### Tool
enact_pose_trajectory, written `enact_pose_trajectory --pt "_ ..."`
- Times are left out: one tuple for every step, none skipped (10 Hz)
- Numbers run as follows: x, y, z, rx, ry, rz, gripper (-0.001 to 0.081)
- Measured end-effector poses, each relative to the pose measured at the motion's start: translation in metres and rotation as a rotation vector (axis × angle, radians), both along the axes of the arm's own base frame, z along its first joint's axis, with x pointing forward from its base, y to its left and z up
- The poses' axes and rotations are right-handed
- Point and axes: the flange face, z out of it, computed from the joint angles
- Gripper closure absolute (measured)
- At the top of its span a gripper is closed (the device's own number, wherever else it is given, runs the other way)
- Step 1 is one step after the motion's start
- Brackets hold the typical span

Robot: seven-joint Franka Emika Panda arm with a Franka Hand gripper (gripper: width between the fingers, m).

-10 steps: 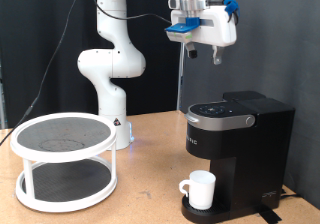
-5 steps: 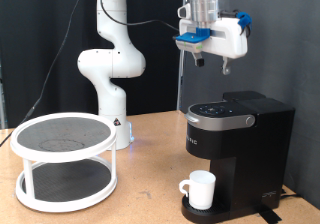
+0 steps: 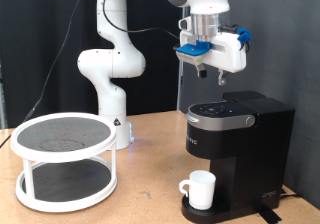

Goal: Make a cup of coffee with the keurig machine

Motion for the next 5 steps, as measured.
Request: enact_pose_trajectory --pt "0.0 0.0 -0.003 0.002 0.007 -0.004 0.0335" --pt "0.001 0.0 -0.007 0.004 0.019 -0.006 0.0537" --pt "0.0 0.0 -0.011 0.005 0.039 -0.005 0.0673" --pt "-0.001 0.0 -0.015 0.008 0.057 -0.003 0.0673" --pt "-0.001 0.001 -0.019 0.009 0.071 -0.001 0.0777"
